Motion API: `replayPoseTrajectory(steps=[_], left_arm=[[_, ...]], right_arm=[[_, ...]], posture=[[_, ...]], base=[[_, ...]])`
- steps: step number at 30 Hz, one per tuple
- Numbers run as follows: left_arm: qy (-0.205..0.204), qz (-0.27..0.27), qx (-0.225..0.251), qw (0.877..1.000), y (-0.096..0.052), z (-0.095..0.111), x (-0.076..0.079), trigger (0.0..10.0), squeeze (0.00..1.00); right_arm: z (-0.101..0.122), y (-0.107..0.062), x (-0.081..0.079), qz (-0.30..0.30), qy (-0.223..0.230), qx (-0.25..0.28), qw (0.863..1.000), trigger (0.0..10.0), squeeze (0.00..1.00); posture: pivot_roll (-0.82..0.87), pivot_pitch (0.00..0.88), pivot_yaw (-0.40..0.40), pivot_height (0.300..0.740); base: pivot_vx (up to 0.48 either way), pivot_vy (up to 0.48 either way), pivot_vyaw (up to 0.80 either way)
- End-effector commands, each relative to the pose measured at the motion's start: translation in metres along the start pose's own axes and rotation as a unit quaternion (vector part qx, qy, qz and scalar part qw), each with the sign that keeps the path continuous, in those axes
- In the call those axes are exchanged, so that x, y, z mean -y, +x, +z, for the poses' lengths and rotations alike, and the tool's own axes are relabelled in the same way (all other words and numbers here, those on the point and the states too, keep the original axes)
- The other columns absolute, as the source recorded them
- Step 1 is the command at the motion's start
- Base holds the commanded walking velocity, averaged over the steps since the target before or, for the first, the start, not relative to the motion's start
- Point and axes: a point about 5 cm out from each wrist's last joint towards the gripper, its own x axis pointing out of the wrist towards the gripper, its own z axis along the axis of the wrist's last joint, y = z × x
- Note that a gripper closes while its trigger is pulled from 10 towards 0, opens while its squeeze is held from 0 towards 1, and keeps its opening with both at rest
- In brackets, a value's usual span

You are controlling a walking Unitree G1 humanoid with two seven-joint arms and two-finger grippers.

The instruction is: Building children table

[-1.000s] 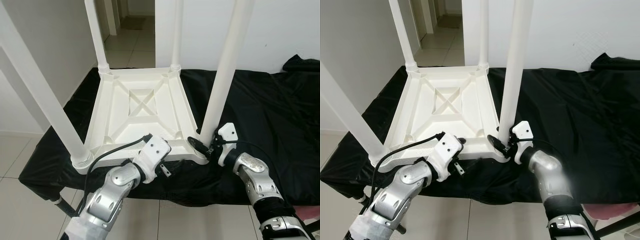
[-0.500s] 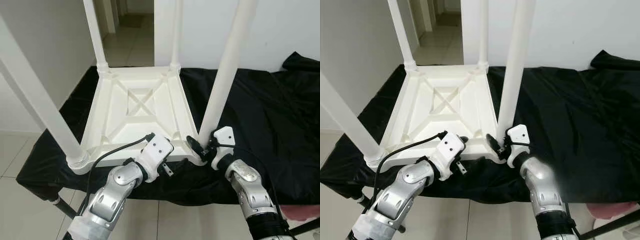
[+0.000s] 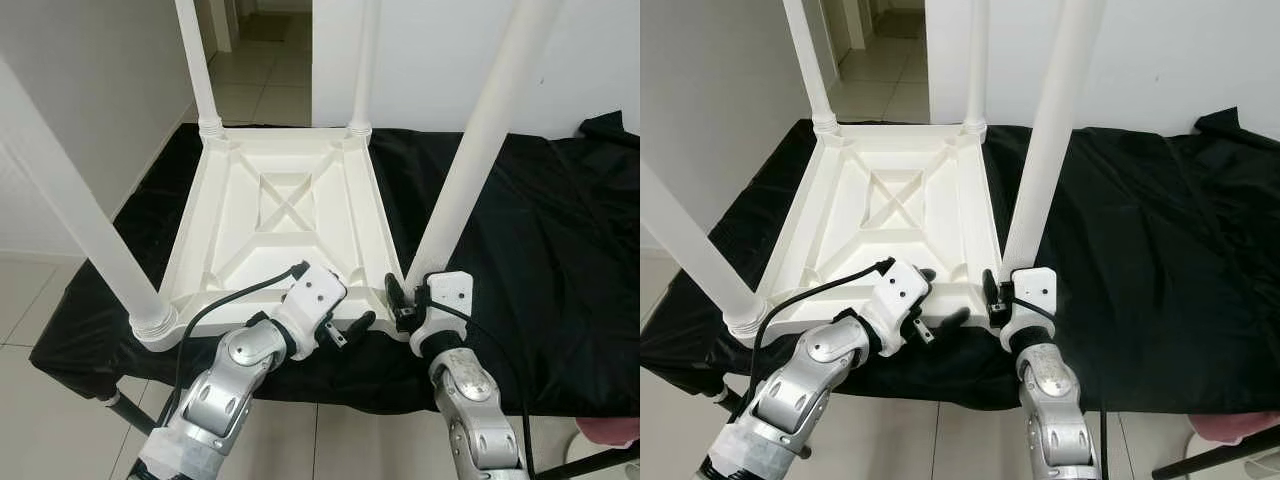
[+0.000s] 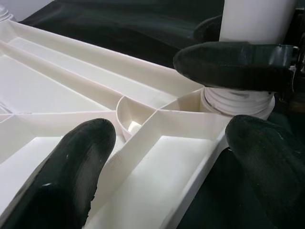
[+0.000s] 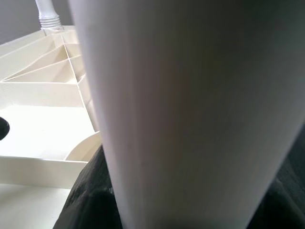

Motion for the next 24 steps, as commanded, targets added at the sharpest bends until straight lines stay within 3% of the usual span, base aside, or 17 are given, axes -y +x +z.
replayPoseTrajectory(steps=[1,2,6,14,15,24], left_arm=[[-0.001,0.038,-0.004,0.999,-0.001,-0.003,-0.006,10.0,0.00],[-0.001,0.040,-0.004,0.999,-0.001,-0.002,-0.007,10.0,0.00],[-0.001,0.043,-0.003,0.999,-0.002,-0.002,-0.008,10.0,0.00],[0.000,0.048,0.000,0.999,-0.005,0.001,-0.010,10.0,0.00],[0.000,0.049,0.000,0.999,-0.005,0.001,-0.010,10.0,0.00],[-0.002,0.036,0.005,0.999,-0.006,0.008,-0.009,10.0,0.00]], right_arm=[[-0.014,-0.008,0.004,-0.019,-0.002,-0.042,0.999,10.0,0.00],[-0.012,-0.009,0.002,-0.014,-0.005,-0.038,0.999,10.0,1.00],[-0.009,-0.013,0.001,-0.009,0.012,-0.033,0.999,10.0,1.00],[-0.007,-0.015,0.005,-0.008,-0.007,-0.045,0.999,10.0,0.98],[-0.007,-0.015,0.004,-0.003,-0.009,-0.045,0.999,10.0,0.00],[-0.002,-0.014,0.004,0.014,-0.023,-0.034,0.999,10.0,0.00]], posture=[[-0.11,0.077,0.043,0.740],[-0.11,0.081,0.045,0.740],[-0.11,0.085,0.047,0.740],[-0.10,0.105,0.046,0.740],[-0.10,0.105,0.046,0.740],[-0.07,0.143,0.049,0.740]], base=[[0.000,0.000,0.00],[0.000,0.000,0.00],[0.000,0.000,0.00],[0.000,0.000,0.00],[0.000,0.000,0.00],[0.000,0.000,0.00]])
